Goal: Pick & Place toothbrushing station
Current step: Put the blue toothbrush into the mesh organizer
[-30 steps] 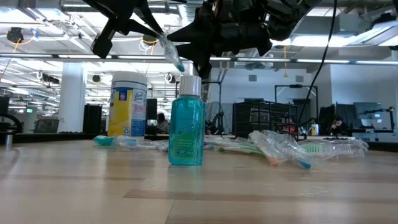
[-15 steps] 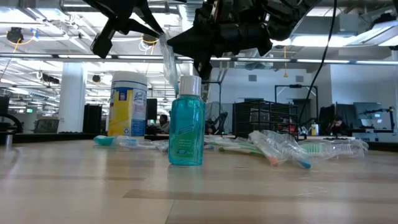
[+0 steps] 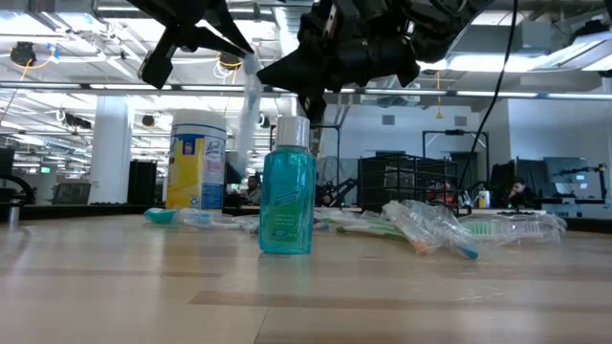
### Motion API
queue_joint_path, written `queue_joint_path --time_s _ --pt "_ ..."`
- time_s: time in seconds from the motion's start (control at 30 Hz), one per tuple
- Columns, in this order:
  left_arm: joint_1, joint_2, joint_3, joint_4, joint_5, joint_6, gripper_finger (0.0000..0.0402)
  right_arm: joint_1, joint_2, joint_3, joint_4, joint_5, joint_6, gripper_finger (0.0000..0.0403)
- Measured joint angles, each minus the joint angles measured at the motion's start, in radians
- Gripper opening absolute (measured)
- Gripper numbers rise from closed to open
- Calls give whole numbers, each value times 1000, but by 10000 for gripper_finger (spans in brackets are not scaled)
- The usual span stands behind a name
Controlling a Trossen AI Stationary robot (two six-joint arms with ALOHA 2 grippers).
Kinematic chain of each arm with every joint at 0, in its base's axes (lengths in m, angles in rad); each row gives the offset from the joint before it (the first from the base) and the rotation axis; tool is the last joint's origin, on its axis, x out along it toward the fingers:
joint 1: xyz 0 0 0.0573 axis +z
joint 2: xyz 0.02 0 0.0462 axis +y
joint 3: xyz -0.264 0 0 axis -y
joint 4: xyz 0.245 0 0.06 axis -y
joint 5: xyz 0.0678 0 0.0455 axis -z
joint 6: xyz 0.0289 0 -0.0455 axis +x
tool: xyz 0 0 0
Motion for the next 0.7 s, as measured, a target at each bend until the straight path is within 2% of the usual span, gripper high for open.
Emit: queue_joint_path --time_s 0.27,0.4,0.7 --pt "0 0 0 8 1 -7 17 9 0 0 -4 0 -29 1" --pt "2 0 0 12 -37 -7 17 9 0 0 -4 1 -43 1" --pt "-1 -76 -1 25 -49 -62 17 -1 0 0 -10 1 -46 0"
